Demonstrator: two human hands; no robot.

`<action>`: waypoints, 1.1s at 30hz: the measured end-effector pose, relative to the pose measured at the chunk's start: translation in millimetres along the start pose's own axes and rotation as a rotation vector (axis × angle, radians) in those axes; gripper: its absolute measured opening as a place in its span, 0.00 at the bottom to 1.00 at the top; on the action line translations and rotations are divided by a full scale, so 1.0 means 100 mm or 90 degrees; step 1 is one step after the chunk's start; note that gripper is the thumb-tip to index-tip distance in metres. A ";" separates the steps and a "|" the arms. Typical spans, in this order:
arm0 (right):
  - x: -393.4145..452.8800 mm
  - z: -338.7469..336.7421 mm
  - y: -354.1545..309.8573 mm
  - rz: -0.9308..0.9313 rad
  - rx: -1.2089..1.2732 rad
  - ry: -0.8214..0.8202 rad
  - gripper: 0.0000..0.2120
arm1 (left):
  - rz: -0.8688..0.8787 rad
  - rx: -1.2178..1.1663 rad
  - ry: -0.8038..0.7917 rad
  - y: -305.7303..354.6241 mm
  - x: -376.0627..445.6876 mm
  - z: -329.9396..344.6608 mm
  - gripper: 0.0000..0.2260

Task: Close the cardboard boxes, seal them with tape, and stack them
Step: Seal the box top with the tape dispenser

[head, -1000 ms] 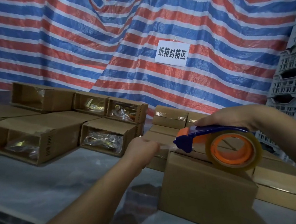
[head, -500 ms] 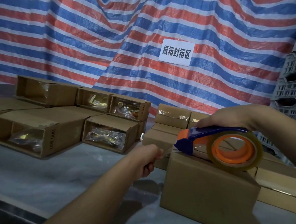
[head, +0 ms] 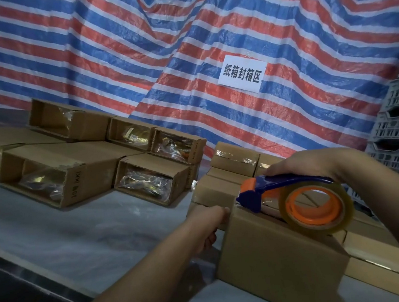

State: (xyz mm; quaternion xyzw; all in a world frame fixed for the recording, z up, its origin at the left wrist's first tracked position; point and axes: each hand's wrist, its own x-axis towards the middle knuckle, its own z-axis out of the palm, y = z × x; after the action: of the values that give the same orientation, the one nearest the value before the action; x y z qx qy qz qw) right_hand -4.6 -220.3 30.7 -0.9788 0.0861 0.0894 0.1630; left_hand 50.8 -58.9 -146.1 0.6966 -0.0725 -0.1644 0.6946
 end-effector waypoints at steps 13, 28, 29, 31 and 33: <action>-0.03 -0.01 -0.01 -0.029 -0.055 0.010 0.17 | 0.149 0.130 0.043 -0.08 -0.03 0.03 0.20; 0.10 -0.05 0.08 -0.015 -0.024 -0.001 0.17 | 0.391 0.171 -0.059 -0.12 -0.27 0.15 0.10; 0.10 -0.05 0.07 -0.004 -0.016 -0.004 0.18 | 0.418 0.245 -0.028 -0.13 -0.27 0.13 0.12; 0.09 -0.08 0.03 0.017 -0.014 -0.018 0.19 | 0.485 0.408 0.069 -0.11 -0.25 0.09 0.14; 0.07 -0.12 0.03 0.016 -0.039 -0.033 0.22 | 0.521 0.500 0.133 -0.09 -0.24 0.07 0.18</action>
State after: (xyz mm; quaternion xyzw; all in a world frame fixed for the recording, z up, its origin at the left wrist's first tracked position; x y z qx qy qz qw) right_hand 3.1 -228.0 39.2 -0.9795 0.0917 0.1194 0.1336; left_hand 25.4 -57.4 -152.0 0.8298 -0.3225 0.2270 0.3947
